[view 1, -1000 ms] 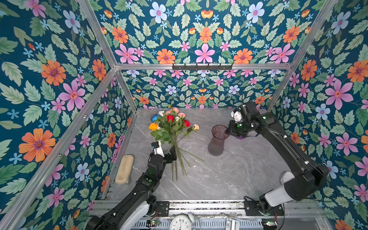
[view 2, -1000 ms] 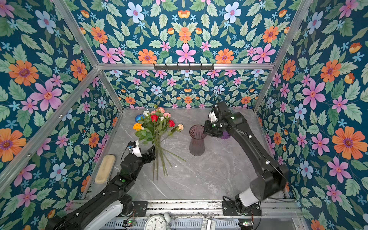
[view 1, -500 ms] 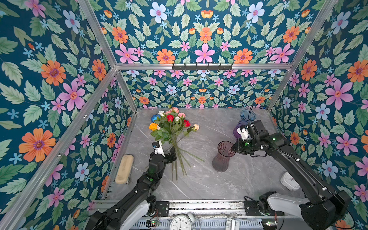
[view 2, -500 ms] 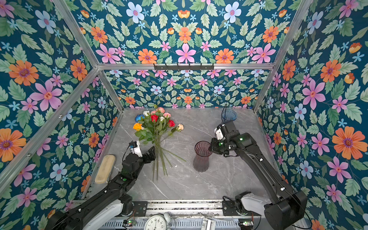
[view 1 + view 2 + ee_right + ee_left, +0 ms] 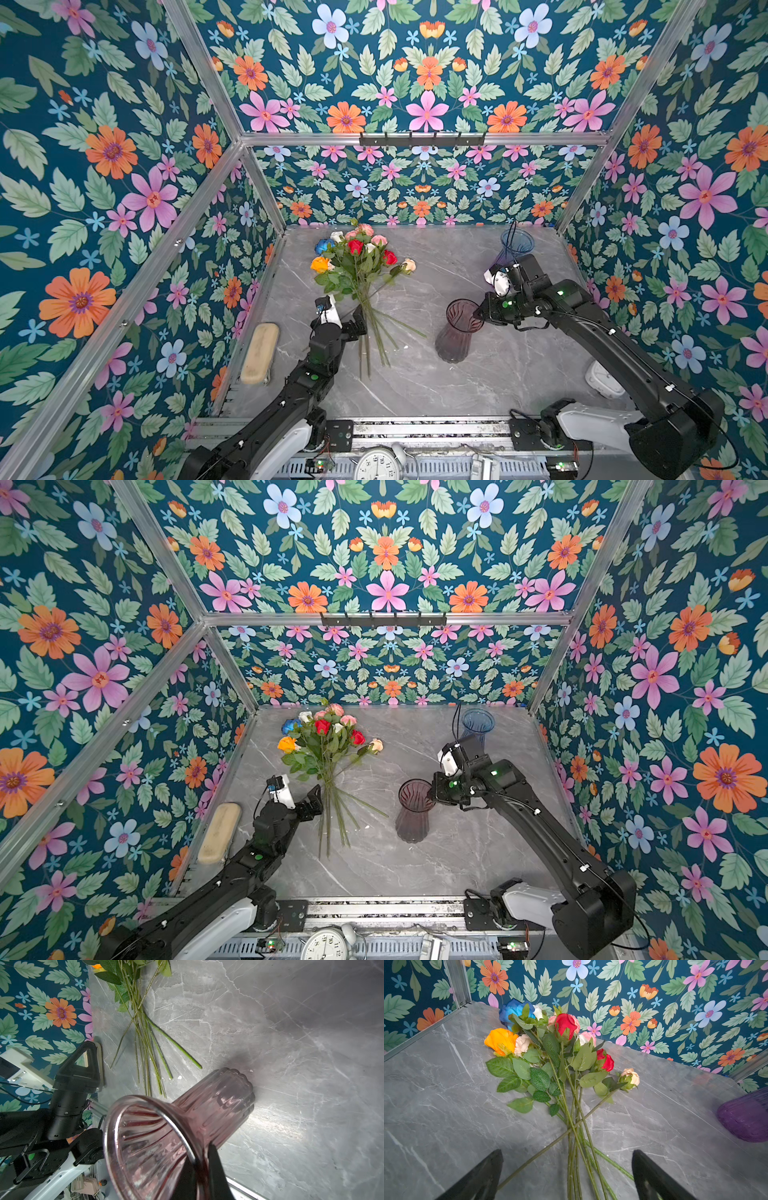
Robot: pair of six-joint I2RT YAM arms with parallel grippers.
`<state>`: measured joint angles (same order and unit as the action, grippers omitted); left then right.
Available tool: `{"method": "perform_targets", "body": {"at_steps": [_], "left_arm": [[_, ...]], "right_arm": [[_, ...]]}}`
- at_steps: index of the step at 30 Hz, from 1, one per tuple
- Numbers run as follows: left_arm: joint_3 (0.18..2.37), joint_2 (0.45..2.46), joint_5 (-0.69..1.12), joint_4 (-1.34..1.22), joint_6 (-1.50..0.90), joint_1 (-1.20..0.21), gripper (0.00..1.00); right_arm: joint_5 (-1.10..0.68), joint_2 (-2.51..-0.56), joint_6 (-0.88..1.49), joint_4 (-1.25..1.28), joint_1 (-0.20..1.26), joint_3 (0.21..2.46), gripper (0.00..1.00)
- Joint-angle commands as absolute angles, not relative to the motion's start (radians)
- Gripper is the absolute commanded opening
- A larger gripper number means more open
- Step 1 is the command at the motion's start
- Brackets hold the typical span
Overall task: Arrange flowers in a vase
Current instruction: Place the vase at the center of the table.
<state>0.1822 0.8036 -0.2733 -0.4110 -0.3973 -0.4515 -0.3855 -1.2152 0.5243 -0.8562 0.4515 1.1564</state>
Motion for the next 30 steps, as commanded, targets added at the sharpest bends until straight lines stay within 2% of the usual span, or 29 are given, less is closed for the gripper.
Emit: {"method": "perform_targets", "body": {"at_steps": [1,14,18,26,28,30], "left_arm": [[0.182,0.803,-0.287,-0.423,-0.399,-0.451,0.99],[0.186,0.81,-0.282,-0.424,-0.4,-0.451,0.99],[0.185,0.816,-0.279,-0.427,-0.402,-0.451,0.99],[0.186,0.82,-0.271,-0.434,-0.404,-0.451,0.99],[0.187,0.82,-0.269,-0.435,-0.404,-0.451,0.99],[0.186,0.823,-0.269,-0.437,-0.404,-0.451,0.99]], "right_arm": [[-0.42,-1.22,0.541,-0.792,0.457,1.158,0.0],[-0.415,-1.215,0.541,-0.792,0.457,1.152,0.05],[-0.408,-1.211,0.537,-0.794,0.457,1.152,0.14],[-0.408,-1.214,0.531,-0.799,0.458,1.161,0.25],[-0.409,-1.216,0.529,-0.799,0.457,1.166,0.32],[-0.403,-1.216,0.519,-0.809,0.458,1.181,0.52]]}}
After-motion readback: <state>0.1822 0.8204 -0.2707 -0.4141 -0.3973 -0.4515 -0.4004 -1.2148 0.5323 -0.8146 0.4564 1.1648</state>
